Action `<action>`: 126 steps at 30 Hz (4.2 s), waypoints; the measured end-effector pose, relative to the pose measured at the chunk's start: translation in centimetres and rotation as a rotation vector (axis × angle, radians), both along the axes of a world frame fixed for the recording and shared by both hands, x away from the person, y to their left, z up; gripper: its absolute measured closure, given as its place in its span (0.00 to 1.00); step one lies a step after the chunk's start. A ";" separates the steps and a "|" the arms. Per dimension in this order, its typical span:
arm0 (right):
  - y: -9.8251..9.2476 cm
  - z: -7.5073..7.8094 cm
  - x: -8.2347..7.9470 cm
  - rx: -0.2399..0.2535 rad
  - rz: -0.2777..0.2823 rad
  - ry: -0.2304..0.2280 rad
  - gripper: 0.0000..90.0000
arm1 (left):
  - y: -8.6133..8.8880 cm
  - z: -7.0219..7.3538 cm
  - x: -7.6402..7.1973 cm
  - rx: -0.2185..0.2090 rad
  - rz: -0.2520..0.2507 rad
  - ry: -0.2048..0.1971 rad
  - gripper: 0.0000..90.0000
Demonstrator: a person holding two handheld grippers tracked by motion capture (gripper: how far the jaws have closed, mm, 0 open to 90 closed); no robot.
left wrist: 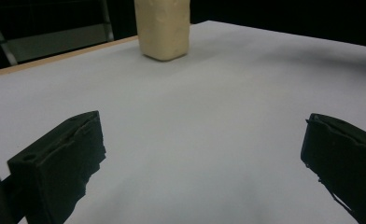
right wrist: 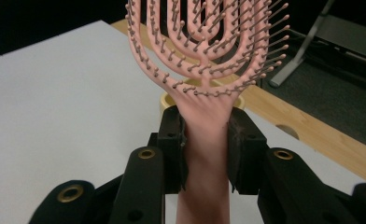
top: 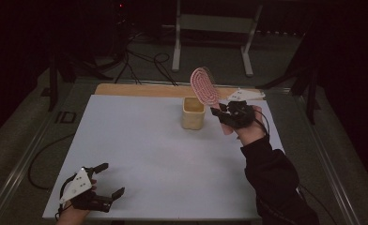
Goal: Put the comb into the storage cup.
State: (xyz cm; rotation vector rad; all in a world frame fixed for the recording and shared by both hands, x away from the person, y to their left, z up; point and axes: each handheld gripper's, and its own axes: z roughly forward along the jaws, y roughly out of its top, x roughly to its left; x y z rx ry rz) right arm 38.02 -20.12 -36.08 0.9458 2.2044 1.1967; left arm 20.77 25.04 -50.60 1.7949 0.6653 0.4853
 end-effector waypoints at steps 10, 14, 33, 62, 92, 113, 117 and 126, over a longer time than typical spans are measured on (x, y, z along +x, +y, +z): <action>1.4 0.5 1.3 0.026 0.022 -0.020 0.78 | 0.0 0.0 0.0 -0.001 0.000 0.000 0.00; 2.1 0.4 1.9 0.029 0.025 -0.026 0.78 | 0.1 0.0 0.0 -0.003 0.002 0.000 0.00; 3.6 0.3 5.2 0.058 0.035 -0.030 0.78 | 0.1 0.0 0.0 -0.009 0.001 0.002 0.00; 5.7 -1.6 9.5 0.155 0.072 -0.098 0.78 | 0.3 0.0 0.0 -0.023 -0.003 0.002 0.00; 5.7 -6.2 11.8 0.226 0.131 -0.121 0.78 | 0.4 0.0 0.0 -0.026 -0.005 0.004 0.00; 5.4 -8.3 10.9 0.168 0.155 -0.128 0.78 | 0.3 -0.1 0.0 -0.022 -0.005 0.008 0.00; 5.6 -8.3 10.8 0.143 0.151 -0.116 0.65 | 0.3 -0.1 0.0 -0.019 -0.006 0.008 0.00; 5.9 -8.2 10.0 0.049 0.114 -0.071 0.12 | 0.3 -0.1 -0.1 -0.016 -0.004 0.008 0.00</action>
